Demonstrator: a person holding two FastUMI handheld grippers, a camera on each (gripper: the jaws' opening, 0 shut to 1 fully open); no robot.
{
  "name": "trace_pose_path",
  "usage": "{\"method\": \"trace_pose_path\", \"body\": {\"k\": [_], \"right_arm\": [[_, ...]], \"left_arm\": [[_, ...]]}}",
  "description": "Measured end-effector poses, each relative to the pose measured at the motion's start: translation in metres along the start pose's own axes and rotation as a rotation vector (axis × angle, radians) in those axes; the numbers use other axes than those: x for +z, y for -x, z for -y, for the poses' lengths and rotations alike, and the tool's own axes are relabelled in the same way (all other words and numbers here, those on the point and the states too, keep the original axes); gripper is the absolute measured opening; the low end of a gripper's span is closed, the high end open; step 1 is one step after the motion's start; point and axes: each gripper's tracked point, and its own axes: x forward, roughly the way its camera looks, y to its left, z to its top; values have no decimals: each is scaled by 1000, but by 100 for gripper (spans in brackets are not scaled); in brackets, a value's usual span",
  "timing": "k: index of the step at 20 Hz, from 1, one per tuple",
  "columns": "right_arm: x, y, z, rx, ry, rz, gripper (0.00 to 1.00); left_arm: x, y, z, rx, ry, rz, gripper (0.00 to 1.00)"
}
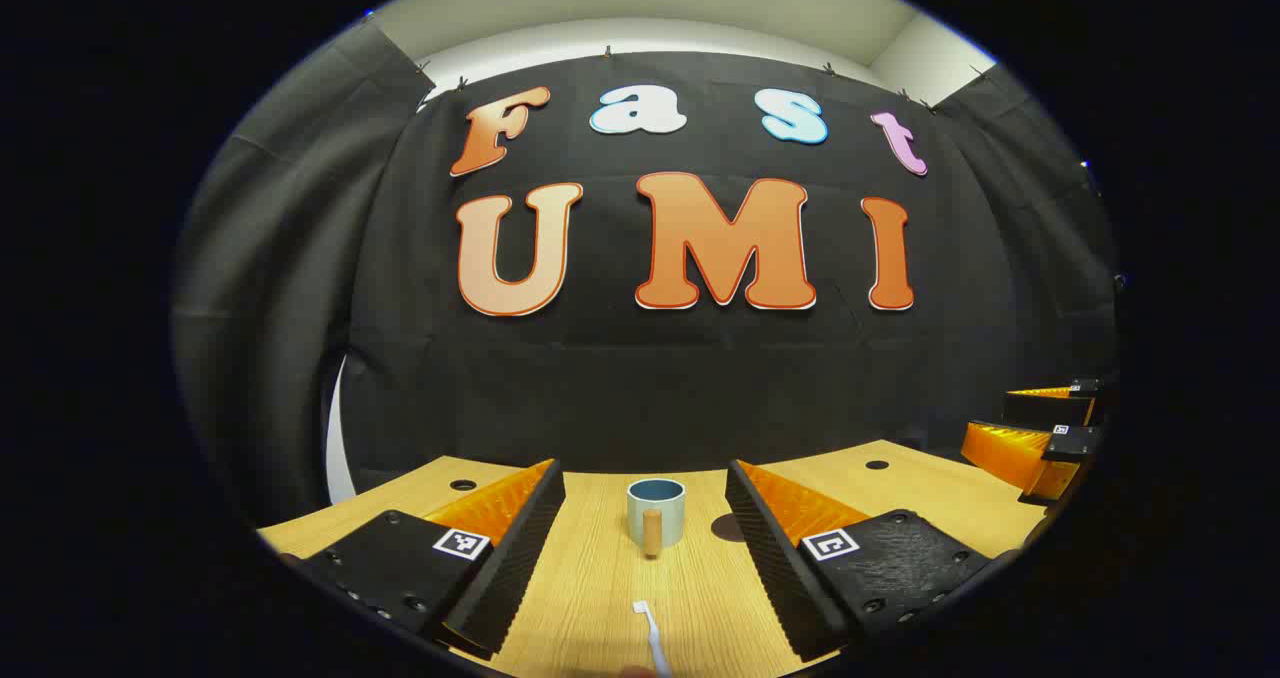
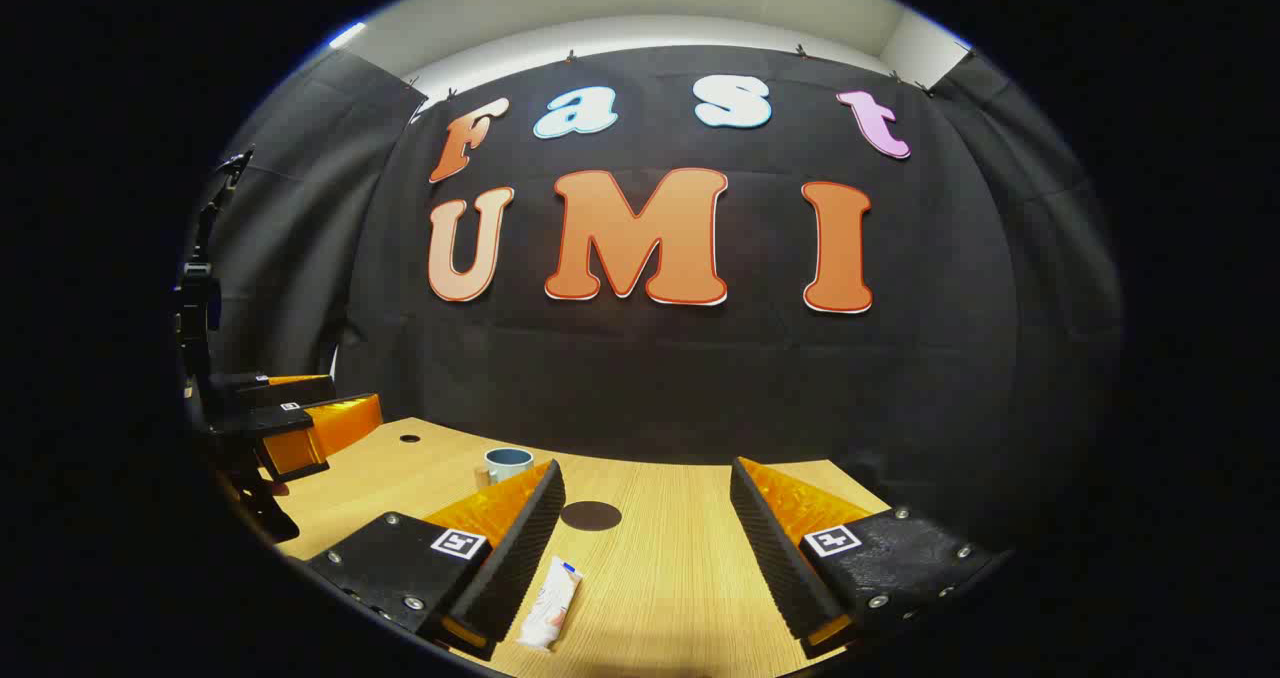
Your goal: Put the toothbrush and toothpaste on the desktop into the cup, then pick up the cup and place it on the coaster on the desktop.
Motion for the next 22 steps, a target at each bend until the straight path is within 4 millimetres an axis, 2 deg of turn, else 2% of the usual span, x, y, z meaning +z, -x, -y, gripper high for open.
{"method": "trace_pose_path", "body": {"k": [2, 5, 6, 9, 10, 12, 14, 16, 17, 18, 21, 22], "right_arm": [[-2, 0, -1, 3, -3, -4, 99], [-4, -1, -5, 15, 6, -7, 100], [-4, -1, -6, 17, 6, -8, 100], [-3, -2, -8, 26, 0, -7, 99], [-3, -2, -8, 29, -5, -6, 100], [0, -3, -9, 30, -11, 0, 100], [1, -2, -10, 33, -14, 5, 100], [-4, -3, -11, 37, -12, -7, 99], [-8, -4, -11, 33, -9, -20, 99], [-13, -4, -12, 35, -8, -30, 99], [-30, -5, -22, 61, -13, -72, 100], [-37, -5, -25, 72, -17, -92, 100]], "left_arm": [[-2, -1, 0, 2, 7, -5, 100], [-4, 1, 1, -1, 2, -2, 98], [-2, 1, 0, 4, -1, 1, 100], [3, 3, -3, 14, -8, 21, 100], [8, 5, -3, 16, -12, 35, 97], [18, 7, -5, 29, -13, 66, 100], [22, 9, -5, 31, -13, 78, 97], [12, 10, -4, 30, -15, 58, 97], [7, 9, -3, 27, -11, 38, 100], [2, 8, -1, 21, -6, 18, 97], [-28, 9, 7, 0, -5, -66, 100], [-39, 10, 11, -6, -11, -96, 98]]}}
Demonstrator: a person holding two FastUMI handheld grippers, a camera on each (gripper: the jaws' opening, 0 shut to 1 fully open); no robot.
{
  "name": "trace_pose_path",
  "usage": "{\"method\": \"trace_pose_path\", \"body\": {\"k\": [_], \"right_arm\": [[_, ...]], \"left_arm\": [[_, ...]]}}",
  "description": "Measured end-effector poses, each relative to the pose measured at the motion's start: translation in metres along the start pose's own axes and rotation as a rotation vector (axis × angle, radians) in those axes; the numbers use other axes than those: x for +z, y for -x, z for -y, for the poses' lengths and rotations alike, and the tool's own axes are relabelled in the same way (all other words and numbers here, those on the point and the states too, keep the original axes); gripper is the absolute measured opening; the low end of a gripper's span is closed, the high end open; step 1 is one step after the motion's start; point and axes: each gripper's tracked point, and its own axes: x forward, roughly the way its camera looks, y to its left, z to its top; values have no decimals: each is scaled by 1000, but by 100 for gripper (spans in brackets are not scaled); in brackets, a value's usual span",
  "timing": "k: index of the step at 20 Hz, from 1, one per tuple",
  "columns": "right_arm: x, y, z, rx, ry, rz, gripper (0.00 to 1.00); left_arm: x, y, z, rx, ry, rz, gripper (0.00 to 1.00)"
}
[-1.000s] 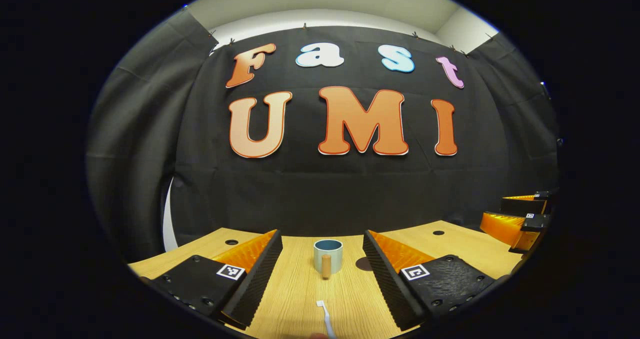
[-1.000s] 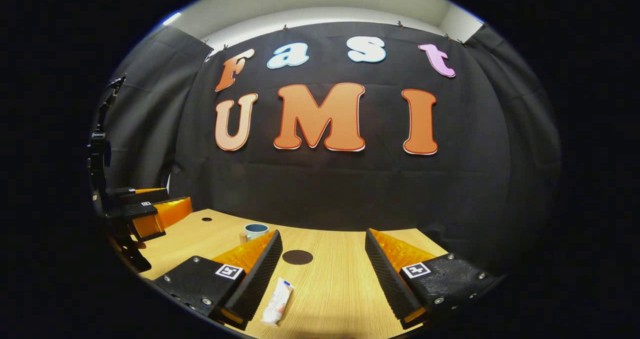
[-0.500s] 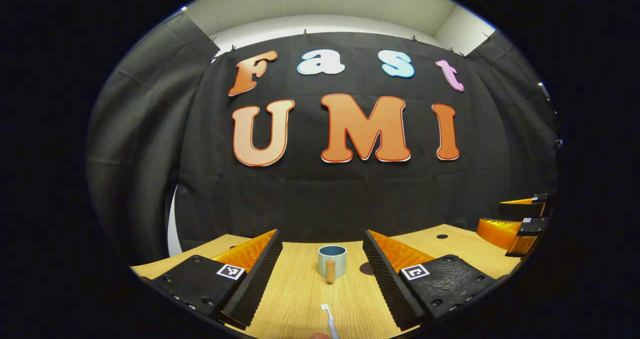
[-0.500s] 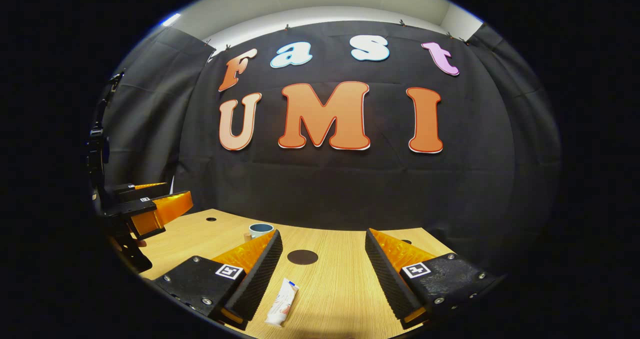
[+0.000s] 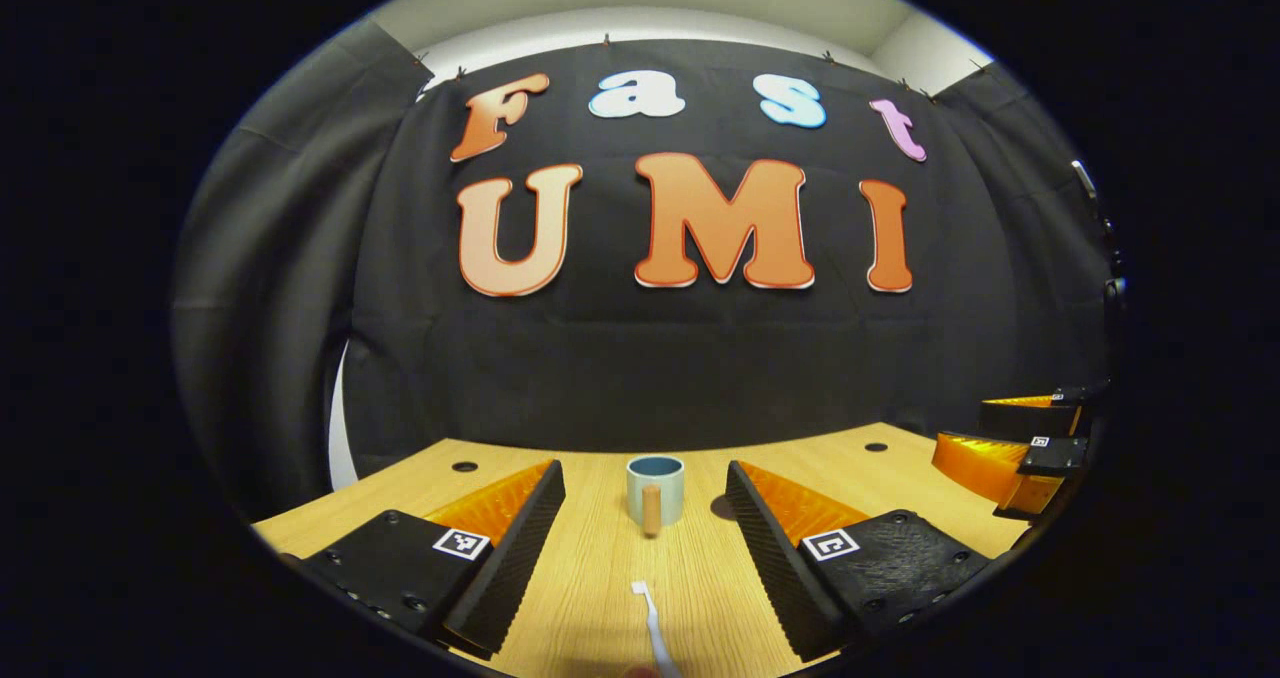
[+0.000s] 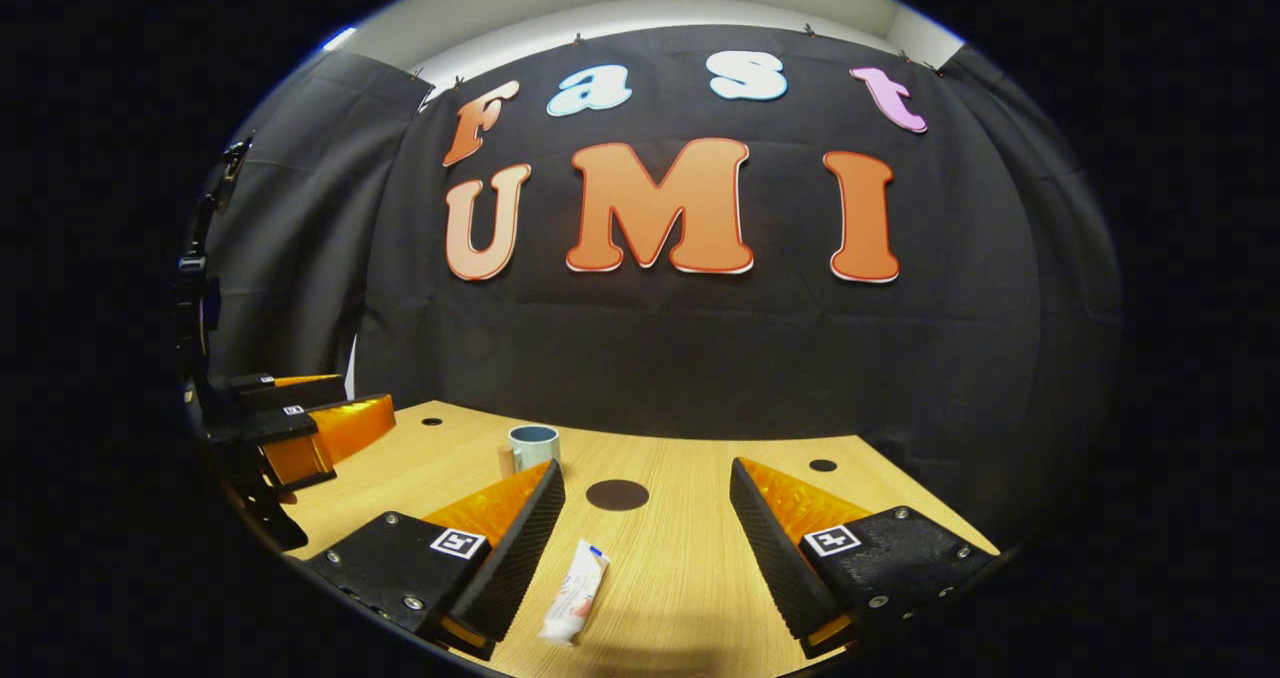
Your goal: Put the toothbrush and toothpaste on the desktop into the cup, then pick up the cup and place it on the coaster on the desktop.
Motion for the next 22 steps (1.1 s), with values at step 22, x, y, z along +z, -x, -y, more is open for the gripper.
{"method": "trace_pose_path", "body": {"k": [22], "right_arm": [[-156, -40, -49, 95, 28, -469, 96]], "left_arm": [[-191, -3, 3, 23, 56, -552, 98]]}}
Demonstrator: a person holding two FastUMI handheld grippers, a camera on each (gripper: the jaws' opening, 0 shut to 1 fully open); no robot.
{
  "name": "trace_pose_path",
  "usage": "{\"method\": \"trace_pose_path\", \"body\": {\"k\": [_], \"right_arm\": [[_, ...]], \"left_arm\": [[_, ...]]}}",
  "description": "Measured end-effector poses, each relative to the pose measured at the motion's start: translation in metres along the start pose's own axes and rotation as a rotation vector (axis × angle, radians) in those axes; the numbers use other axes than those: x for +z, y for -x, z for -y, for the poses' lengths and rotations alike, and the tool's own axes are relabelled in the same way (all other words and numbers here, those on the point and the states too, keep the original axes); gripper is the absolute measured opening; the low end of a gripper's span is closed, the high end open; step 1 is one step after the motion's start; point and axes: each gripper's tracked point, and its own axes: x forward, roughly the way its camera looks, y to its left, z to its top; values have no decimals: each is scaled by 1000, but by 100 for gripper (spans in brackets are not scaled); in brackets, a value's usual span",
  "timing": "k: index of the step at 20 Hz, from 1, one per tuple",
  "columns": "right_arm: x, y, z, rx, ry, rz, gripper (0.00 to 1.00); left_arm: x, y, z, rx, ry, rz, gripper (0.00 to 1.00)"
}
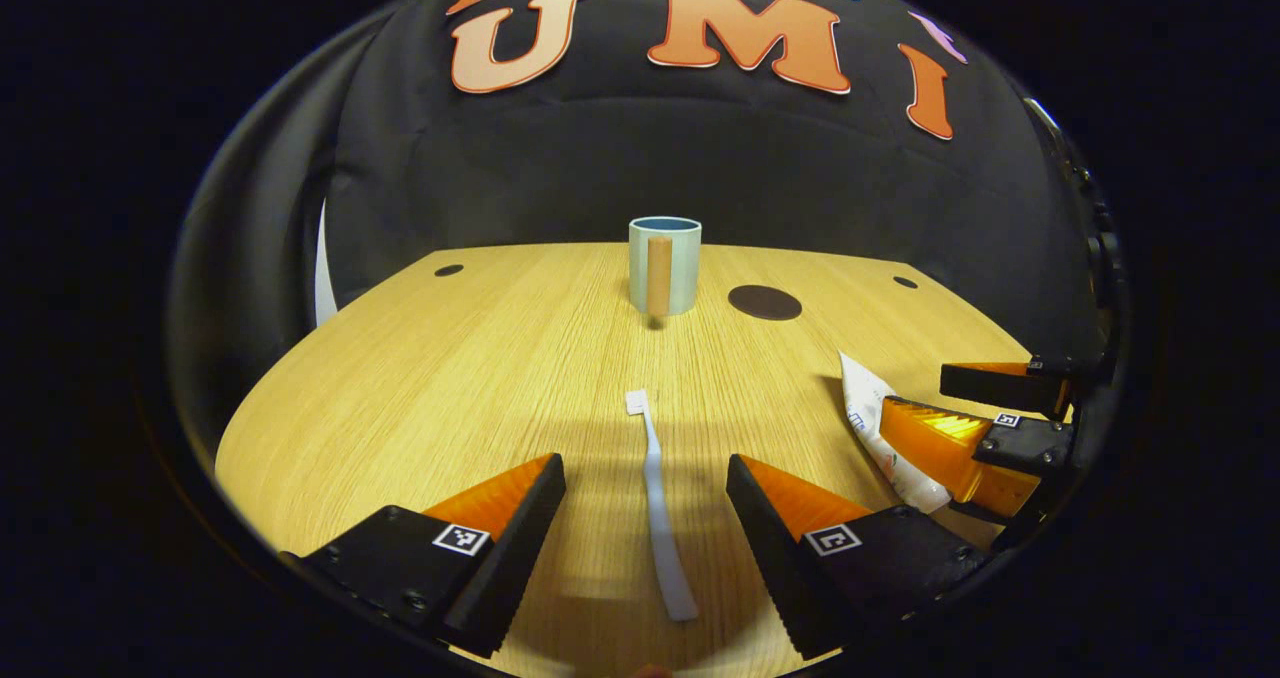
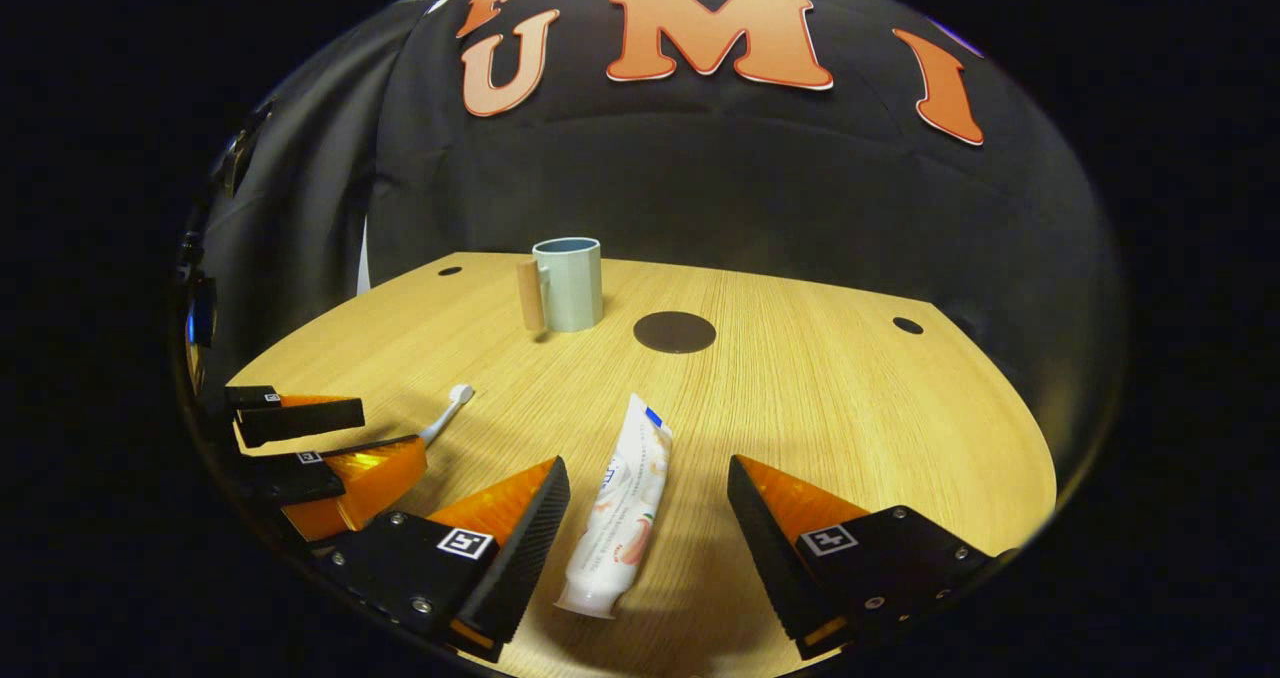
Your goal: Put the toothbrush and toothpaste on the desktop into the cup, then pick up the cup and place it on the coaster on the desktop.
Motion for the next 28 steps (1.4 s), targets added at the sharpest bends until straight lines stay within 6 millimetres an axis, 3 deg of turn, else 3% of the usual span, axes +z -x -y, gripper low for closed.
{"method": "trace_pose_path", "body": {"k": [5, 9, 10, 11, 12, 15, 16, 22, 26, 28], "right_arm": [[-13, -14, -9, 23, -69, -69, 86], [-24, -21, -12, 14, -62, -115, 66], [-24, -20, -16, 17, -66, -119, 55], [-26, -19, -21, 35, -75, -131, 53], [-24, -19, -21, 43, -74, -128, 41], [-18, -19, -29, 62, -36, -96, 24], [-17, -18, -30, 69, -26, -91, 19], [-12, -12, -37, 89, -14, -67, 16], [7, 1, -36, 94, -16, -3, 16], [19, 7, -31, 95, -24, 40, 16]], "left_arm": [[-15, -6, 4, 2, 0, -59, 99], [-14, -9, 7, 9, -7, -69, 96], [-15, -8, 9, 8, -7, -75, 86], [-16, -7, 14, 6, -5, -83, 78], [-16, -5, 17, 10, 10, -94, 65], [-17, -8, 7, 50, 68, -108, 34], [-17, -9, 7, 47, 90, -115, 15], [-16, -11, 6, -8, 93, -87, 7], [-16, -16, 6, -37, 107, -59, 5], [-3, -10, 8, -46, 113, -20, 4]]}}
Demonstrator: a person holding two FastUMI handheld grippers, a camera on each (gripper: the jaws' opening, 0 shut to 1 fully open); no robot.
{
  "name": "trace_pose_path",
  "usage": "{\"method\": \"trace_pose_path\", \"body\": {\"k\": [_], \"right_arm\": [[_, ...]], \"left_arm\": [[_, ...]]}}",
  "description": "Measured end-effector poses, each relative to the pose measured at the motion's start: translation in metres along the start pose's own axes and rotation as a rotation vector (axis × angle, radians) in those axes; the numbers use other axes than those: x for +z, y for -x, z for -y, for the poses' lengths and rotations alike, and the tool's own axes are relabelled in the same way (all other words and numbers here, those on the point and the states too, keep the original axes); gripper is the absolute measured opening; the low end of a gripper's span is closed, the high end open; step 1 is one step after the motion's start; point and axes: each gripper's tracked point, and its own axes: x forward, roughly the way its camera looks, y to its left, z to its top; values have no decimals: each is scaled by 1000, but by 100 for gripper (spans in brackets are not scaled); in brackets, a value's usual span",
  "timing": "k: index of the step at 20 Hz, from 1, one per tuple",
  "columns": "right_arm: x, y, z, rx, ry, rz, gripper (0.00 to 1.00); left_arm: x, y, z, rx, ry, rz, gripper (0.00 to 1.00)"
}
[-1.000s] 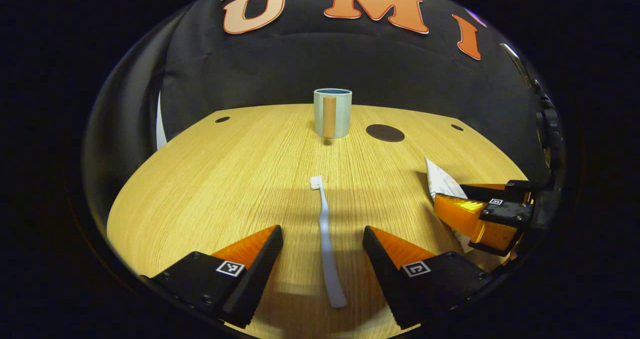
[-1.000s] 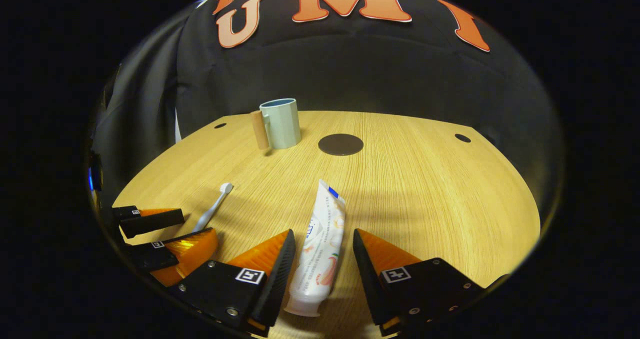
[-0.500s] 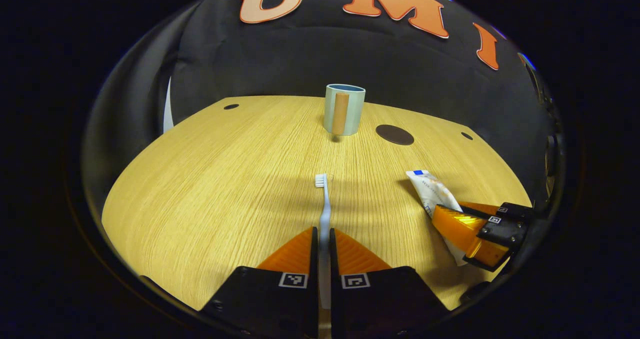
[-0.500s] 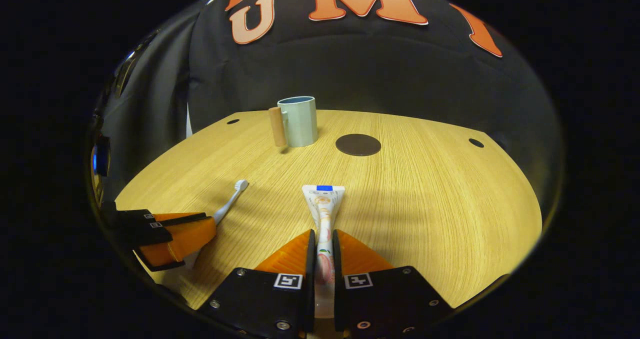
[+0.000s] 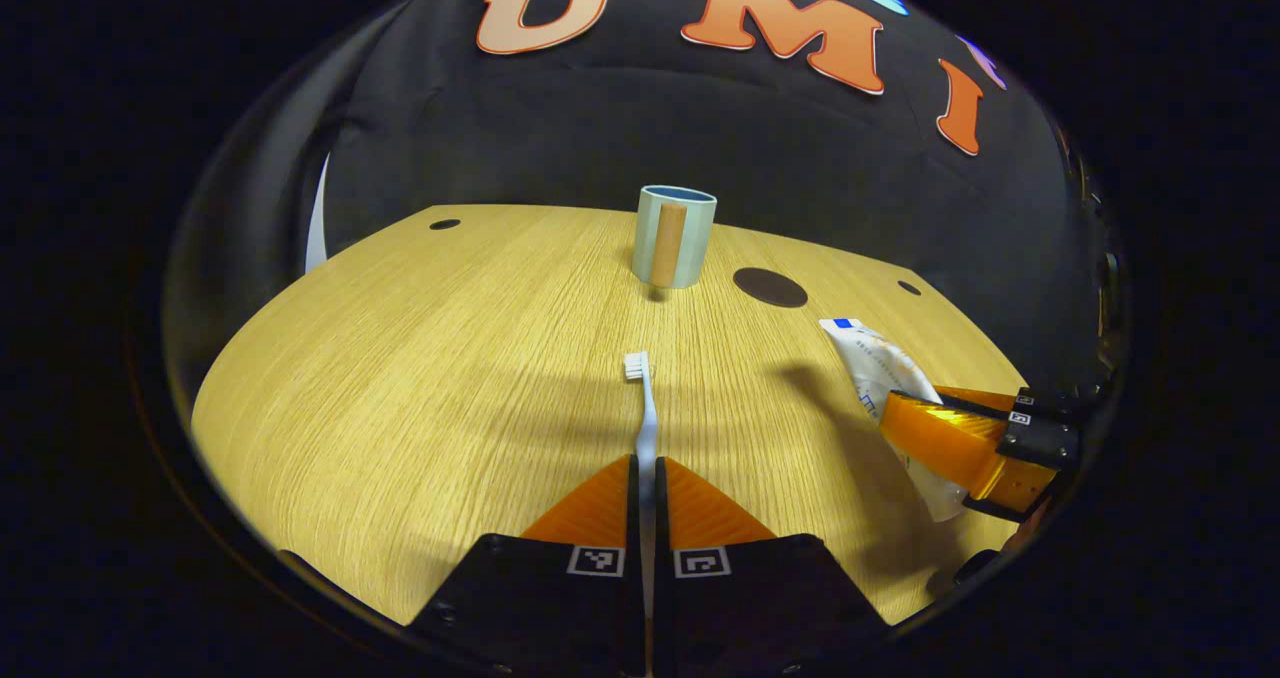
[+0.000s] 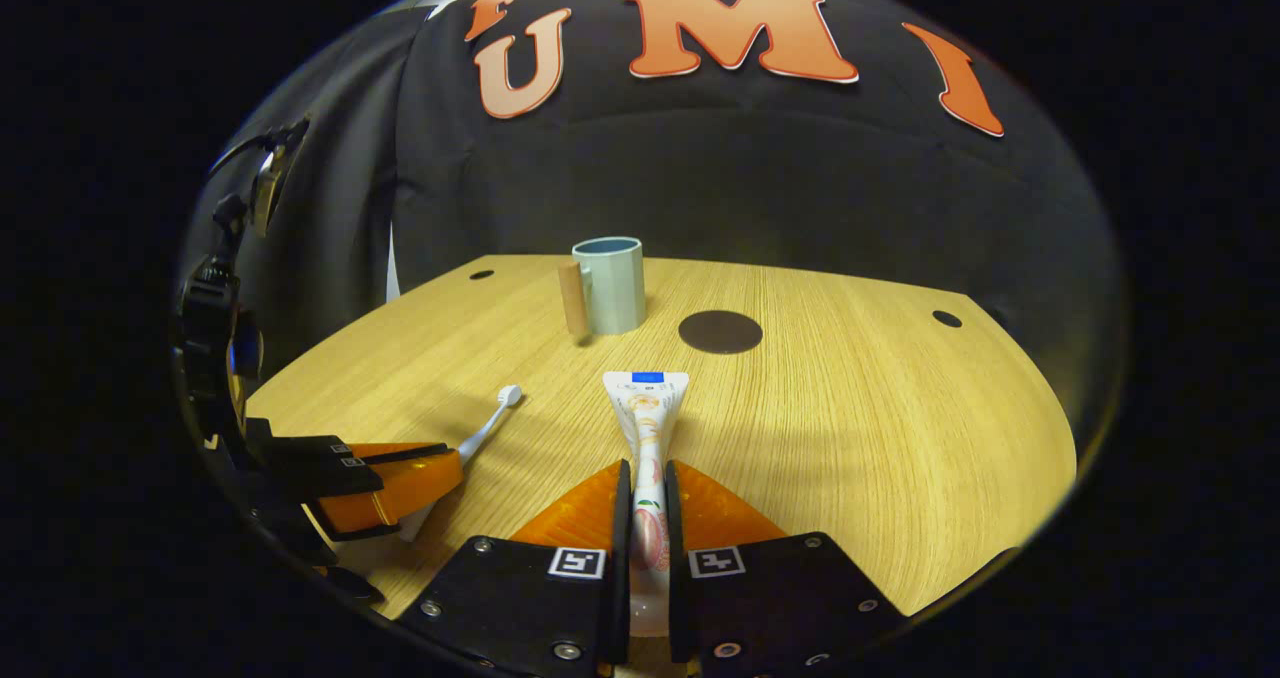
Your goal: Put the toothbrush and toothpaste on the desktop into the cup, then pick up the cup and place it on the coaster on the desktop.
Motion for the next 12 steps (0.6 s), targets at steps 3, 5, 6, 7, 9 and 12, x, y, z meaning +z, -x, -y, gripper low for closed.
{"method": "trace_pose_path", "body": {"k": [3, 5, 6, 7, 9, 12], "right_arm": [[11, 8, 8, -14, -10, 42, 16], [18, 14, 13, -28, -5, 70, 16], [22, 17, 15, -30, -6, 86, 16], [27, 20, 15, -30, -12, 101, 16], [35, 24, 18, -30, -19, 130, 16], [45, 30, 19, -30, -22, 167, 16]], "left_arm": [[20, 7, 7, -33, -7, 69, 4], [32, 10, 9, -45, -12, 119, 4], [39, 12, 9, -45, -15, 143, 4], [43, 13, 9, -47, -20, 160, 4], [56, 14, 10, -51, -26, 198, 4], [76, 19, 12, -54, -27, 261, 4]]}}
